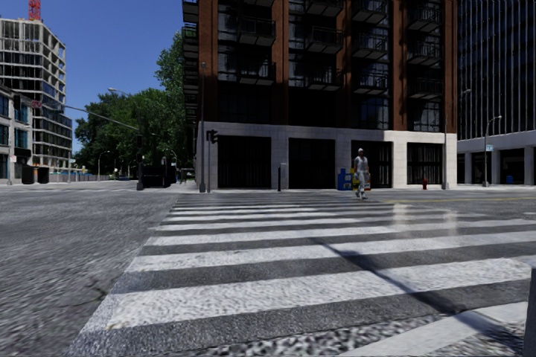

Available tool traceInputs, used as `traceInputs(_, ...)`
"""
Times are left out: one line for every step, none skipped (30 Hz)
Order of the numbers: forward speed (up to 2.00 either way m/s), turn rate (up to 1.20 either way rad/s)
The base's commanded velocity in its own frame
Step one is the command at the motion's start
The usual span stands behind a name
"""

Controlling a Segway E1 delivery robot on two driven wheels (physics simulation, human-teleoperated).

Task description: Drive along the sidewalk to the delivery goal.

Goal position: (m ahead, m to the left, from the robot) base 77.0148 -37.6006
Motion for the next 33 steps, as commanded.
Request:
traceInputs(2.0,0.0)
traceInputs(2.0,0.0)
traceInputs(2.0,0.0)
traceInputs(1.95,0.0)
traceInputs(1.9,0.0)
traceInputs(1.9,0.0)
traceInputs(1.81,0.0)
traceInputs(1.67,0.0)
traceInputs(1.62,0.0)
traceInputs(1.58,0.0)
traceInputs(1.58,0.0)
traceInputs(1.57,0.0)
traceInputs(1.57,0.0)
traceInputs(1.57,0.0)
traceInputs(1.57,0.0)
traceInputs(1.57,0.0)
traceInputs(1.57,0.0)
traceInputs(1.57,0.0)
traceInputs(1.57,0.0)
traceInputs(1.57,0.0)
traceInputs(1.57,0.0)
traceInputs(1.57,0.0)
traceInputs(1.57,0.0)
traceInputs(1.57,0.0)
traceInputs(1.57,0.0)
traceInputs(1.57,0.0)
traceInputs(1.57,0.0)
traceInputs(1.57,0.0)
traceInputs(1.57,0.0)
traceInputs(1.56,0.0)
traceInputs(1.56,0.0)
traceInputs(1.56,0.0)
traceInputs(1.56,0.0)
